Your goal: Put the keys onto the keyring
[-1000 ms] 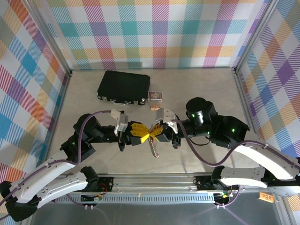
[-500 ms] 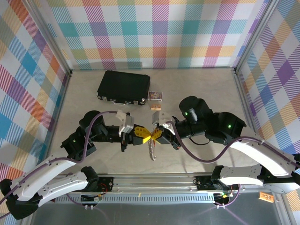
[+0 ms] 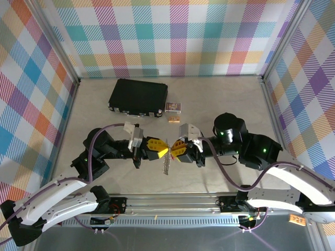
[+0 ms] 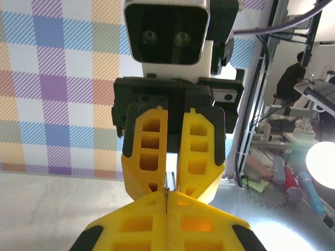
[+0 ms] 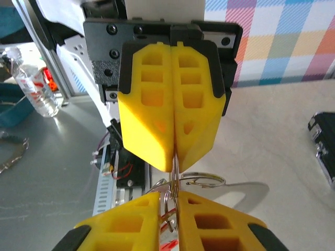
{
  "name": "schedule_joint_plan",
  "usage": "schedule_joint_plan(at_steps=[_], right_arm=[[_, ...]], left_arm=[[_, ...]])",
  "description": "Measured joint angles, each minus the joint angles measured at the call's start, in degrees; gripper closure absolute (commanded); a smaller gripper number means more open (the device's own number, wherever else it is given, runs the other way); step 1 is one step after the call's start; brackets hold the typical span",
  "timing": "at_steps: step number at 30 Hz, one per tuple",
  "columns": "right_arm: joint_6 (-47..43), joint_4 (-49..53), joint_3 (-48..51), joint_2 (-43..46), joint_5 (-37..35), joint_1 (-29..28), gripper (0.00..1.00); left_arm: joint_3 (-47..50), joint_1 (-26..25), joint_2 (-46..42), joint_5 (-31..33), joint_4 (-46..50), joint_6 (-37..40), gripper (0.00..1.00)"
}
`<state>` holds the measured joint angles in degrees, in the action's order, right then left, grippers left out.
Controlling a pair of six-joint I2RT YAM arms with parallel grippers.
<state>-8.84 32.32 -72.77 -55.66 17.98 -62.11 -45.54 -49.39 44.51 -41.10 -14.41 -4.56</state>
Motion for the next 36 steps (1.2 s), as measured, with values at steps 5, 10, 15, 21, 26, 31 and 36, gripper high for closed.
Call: schedule_joint_plan(at_steps=[5, 10, 15, 21, 26, 31, 36], right_arm=[[4.0, -8.4, 5.5, 1.9, 0.1, 0.0, 0.82], [5.7, -11.6, 7.0, 3.0, 0.1, 0.0, 0.82], [6.5, -13.2, 7.0, 3.7, 0.1, 0.0, 0.88], [6.7, -13.5, 7.1, 3.8, -0.4, 0.0, 1.0], [4.7, -9.5, 5.0, 2.6, -1.3, 0.0, 1.0], [0.7, -0.5, -1.4, -1.4, -1.8, 0.0, 1.0], [-3.0, 6.9, -7.0, -4.6, -1.1, 0.0, 1.0]], left_arm=[[1.7, 0.0, 0.4, -0.1, -5.9, -3.4, 1.0], [3.5, 0.0, 0.6, 0.0, -10.4, -5.5, 1.0], [4.9, 0.0, 0.6, 0.0, -13.2, -6.8, 1.0], [5.2, 0.0, 0.6, -0.1, -14.3, -7.7, 1.0], [5.2, 0.0, -0.6, 0.7, -10.1, -5.9, 0.94], [2.5, 0.0, -1.5, 1.3, -1.2, -1.6, 0.93], [-0.2, 0.0, -1.0, 0.3, 4.9, 1.0, 1.0]])
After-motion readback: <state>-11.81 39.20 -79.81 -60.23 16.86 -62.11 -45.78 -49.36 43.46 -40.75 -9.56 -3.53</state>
